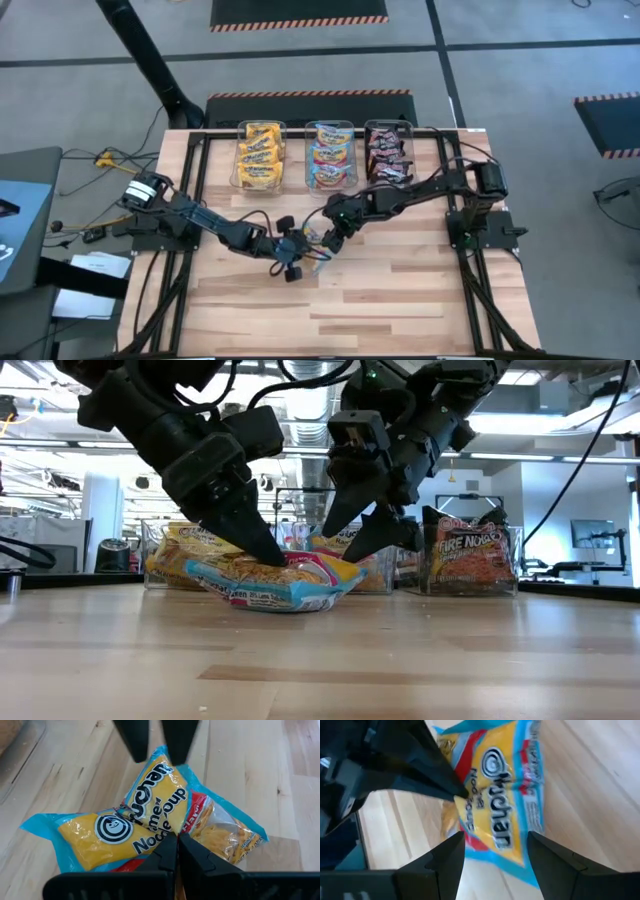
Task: Sort Maruchan noodles
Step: Put the blue noodle pack into the middle transparent bin
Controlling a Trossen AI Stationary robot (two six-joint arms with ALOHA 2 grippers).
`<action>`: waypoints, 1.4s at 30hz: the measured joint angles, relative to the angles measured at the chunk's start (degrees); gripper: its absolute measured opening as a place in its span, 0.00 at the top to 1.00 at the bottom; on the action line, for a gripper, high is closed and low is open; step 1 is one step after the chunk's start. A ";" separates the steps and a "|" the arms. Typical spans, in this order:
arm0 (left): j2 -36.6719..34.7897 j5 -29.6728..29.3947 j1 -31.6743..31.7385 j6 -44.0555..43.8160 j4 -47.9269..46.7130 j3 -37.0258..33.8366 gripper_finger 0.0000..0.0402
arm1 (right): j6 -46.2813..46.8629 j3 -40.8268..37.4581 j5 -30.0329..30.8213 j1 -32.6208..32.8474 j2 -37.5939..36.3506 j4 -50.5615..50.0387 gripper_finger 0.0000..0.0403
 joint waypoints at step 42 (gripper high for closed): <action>-15.14 1.53 1.19 -2.52 -10.27 0.00 1.00 | -5.44 1.55 -6.16 1.43 6.35 1.44 0.98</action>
